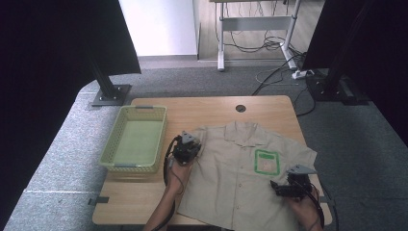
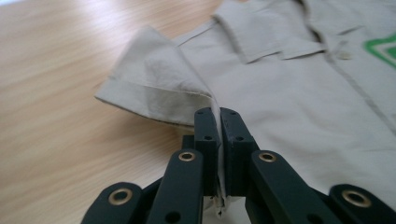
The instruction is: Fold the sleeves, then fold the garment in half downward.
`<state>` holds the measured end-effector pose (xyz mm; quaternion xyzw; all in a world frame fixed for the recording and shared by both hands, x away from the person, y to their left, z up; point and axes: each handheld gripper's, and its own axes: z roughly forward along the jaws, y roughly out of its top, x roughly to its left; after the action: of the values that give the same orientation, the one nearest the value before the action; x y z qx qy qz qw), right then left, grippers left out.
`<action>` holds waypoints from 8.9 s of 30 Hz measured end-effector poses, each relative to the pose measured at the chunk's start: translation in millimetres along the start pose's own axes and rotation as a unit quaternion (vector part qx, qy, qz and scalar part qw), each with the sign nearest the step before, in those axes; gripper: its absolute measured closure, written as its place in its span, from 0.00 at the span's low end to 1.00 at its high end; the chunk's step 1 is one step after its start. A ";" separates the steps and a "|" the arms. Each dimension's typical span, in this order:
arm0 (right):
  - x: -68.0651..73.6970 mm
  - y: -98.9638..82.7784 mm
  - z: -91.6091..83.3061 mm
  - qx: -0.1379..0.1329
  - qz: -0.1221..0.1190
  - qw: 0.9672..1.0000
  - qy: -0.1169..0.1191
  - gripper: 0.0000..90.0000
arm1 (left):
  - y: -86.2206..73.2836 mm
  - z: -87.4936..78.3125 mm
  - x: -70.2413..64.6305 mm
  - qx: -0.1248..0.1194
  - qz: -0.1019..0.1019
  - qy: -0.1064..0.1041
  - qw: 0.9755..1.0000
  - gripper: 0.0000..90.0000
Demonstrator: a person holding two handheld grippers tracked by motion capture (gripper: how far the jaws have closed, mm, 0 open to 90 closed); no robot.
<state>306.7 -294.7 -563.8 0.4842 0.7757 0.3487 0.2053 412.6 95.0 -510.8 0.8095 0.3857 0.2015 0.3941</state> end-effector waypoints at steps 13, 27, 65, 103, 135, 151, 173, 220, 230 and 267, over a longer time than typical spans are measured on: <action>0.1 0.0 0.0 0.000 0.000 1.000 0.000 0.11 | -13.1 41.8 -20.6 0.045 0.014 -0.054 0.997 0.70; 0.1 0.0 0.0 0.000 0.000 1.000 0.000 0.11 | 4.1 3.4 2.6 -0.011 -0.008 -0.009 1.000 0.32; 0.7 1.5 1.1 0.004 -0.002 1.000 0.003 0.10 | -26.3 38.6 9.0 0.042 -0.026 0.023 0.999 0.18; -45.7 42.4 -5.5 -0.031 0.062 0.996 -0.050 0.12 | -66.0 -12.7 8.6 0.042 -0.036 0.036 0.998 0.17; -59.1 39.9 16.0 -0.017 0.092 0.993 -0.070 0.97 | -67.9 -15.2 9.5 0.042 -0.036 0.038 0.998 0.17; -8.2 60.9 41.8 -0.001 0.008 1.000 0.018 0.91 | -67.9 -15.2 9.5 0.042 -0.036 0.039 0.998 0.18; -13.1 56.8 15.4 -0.025 0.026 0.999 0.008 0.28 | -67.9 -15.3 9.6 0.042 -0.036 0.038 0.998 0.17; -29.5 37.9 39.1 -0.004 0.037 0.999 -0.035 0.14 | -62.1 -7.3 17.3 0.048 -0.025 0.026 0.998 0.11; -14.6 20.9 21.7 -0.004 0.036 0.999 -0.037 0.14 | -78.2 -28.2 7.6 0.048 -0.028 0.032 0.998 0.12; -19.9 44.2 25.2 -0.006 0.007 1.000 -0.013 0.08 | -33.0 2.9 29.7 0.054 -0.028 0.006 0.998 0.14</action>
<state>359.0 -291.2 -548.5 0.4932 0.7674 0.3482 0.2157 417.5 129.8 -538.1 0.8176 0.4207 0.1743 0.3525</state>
